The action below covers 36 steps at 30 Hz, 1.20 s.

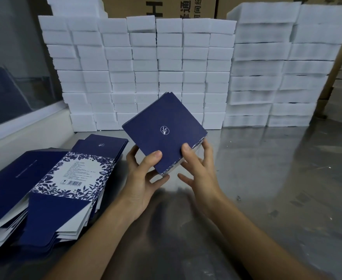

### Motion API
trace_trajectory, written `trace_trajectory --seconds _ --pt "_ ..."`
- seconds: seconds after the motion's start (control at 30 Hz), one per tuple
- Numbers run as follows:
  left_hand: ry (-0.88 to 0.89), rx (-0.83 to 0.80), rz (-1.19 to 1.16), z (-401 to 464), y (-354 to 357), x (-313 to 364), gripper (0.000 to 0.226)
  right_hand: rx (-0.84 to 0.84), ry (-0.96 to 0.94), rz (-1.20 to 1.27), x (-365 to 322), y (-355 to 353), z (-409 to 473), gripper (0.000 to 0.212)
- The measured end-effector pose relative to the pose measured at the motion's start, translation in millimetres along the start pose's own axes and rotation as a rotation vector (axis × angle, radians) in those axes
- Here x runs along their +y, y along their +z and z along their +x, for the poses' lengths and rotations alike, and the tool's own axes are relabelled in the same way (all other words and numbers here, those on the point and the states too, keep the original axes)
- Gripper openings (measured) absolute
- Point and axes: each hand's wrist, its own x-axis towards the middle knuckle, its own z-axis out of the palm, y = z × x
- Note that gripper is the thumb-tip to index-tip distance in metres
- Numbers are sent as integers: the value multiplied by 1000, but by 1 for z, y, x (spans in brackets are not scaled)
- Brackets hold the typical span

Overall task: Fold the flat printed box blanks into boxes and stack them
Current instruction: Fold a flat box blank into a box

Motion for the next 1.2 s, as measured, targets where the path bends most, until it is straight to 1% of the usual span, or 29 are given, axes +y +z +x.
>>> trace_trajectory --seconds 0.07,0.23,0.33,0.4,0.47,0.53,0.67,0.8,0.87,0.93,0.97,1.0,1.07,1.1,1.13,1.2 --pt "0 8 5 0 1 0 83 15 -10 -6 0 -3 1 80" --pt "11 15 12 0 1 -3 85 6 -30 15 -3 -8 3 79" --pt "12 42 10 2 -2 -2 83 6 6 -65 -1 -6 0 69" --pt "47 67 35 3 -7 -1 81 52 25 -148 -1 -2 -2 64" --pt "90 84 76 4 -10 -1 83 138 27 -185 0 0 0 61" --pt "114 78 102 4 -10 -2 84 218 -46 -234 -2 -2 2 53" --pt "139 88 110 3 -8 -3 86 276 -193 -360 -4 -5 3 58" --pt "155 94 160 4 -12 1 93 264 -219 -336 -4 -4 6 52" --pt "145 101 169 5 -14 2 96 254 -204 -316 -3 -6 6 53" --pt "123 102 165 5 -16 4 89 264 -149 -210 -5 -8 7 56" --pt "105 98 157 6 -18 6 81 280 -120 -158 -6 -9 7 55" --pt "83 93 141 6 -19 7 70 293 -95 -134 -7 -9 8 49" --pt "26 79 77 6 -20 10 49 277 -41 -154 -9 -12 9 29" --pt "-4 77 27 6 -21 10 44 243 -9 -150 -8 -14 10 29" --pt "-32 82 -30 5 -22 10 43 197 34 -133 -8 -16 10 44" --pt "-77 86 -116 5 -24 11 47 90 104 -53 -8 -21 10 79"
